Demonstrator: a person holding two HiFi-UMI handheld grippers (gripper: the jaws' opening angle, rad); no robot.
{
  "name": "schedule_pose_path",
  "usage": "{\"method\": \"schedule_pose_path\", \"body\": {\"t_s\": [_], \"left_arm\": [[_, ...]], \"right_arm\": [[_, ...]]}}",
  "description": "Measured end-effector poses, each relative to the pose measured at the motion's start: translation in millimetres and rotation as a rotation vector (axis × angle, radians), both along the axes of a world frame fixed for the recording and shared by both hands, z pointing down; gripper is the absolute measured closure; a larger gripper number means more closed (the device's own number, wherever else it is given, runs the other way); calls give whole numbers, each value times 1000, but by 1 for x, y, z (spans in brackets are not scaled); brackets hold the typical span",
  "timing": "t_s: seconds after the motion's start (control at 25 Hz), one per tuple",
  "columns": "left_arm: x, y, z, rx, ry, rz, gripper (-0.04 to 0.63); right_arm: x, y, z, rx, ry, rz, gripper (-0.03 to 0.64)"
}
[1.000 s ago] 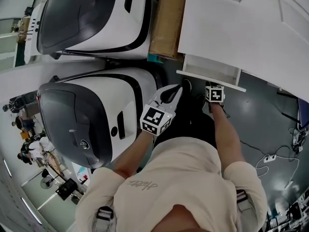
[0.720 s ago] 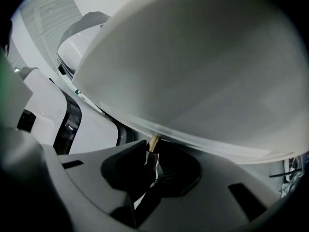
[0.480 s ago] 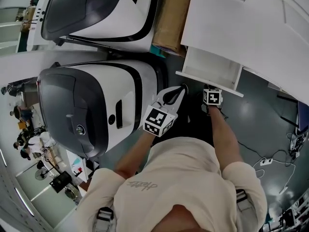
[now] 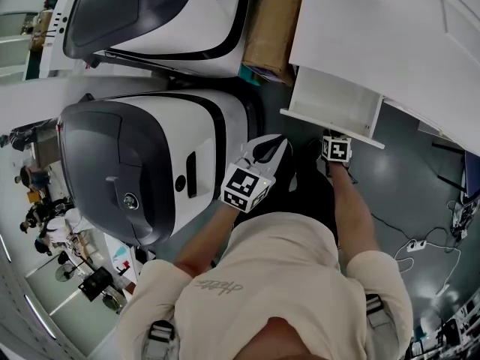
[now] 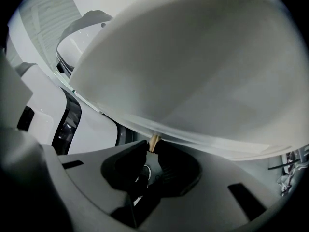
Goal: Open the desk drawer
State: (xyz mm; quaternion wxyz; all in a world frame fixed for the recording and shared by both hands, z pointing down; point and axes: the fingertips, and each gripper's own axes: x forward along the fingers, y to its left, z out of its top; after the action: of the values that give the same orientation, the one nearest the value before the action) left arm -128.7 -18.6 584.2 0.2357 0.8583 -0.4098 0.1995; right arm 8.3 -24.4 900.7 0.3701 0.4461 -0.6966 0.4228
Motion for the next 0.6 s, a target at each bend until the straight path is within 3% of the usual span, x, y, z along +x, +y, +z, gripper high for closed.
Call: {"method": "schedule_pose_path", "body": {"t_s": [0.6], "left_arm": [[-10, 19, 2, -7, 14, 74, 581]], "right_arm": [[-7, 46, 2, -24, 16, 10, 543]]}}
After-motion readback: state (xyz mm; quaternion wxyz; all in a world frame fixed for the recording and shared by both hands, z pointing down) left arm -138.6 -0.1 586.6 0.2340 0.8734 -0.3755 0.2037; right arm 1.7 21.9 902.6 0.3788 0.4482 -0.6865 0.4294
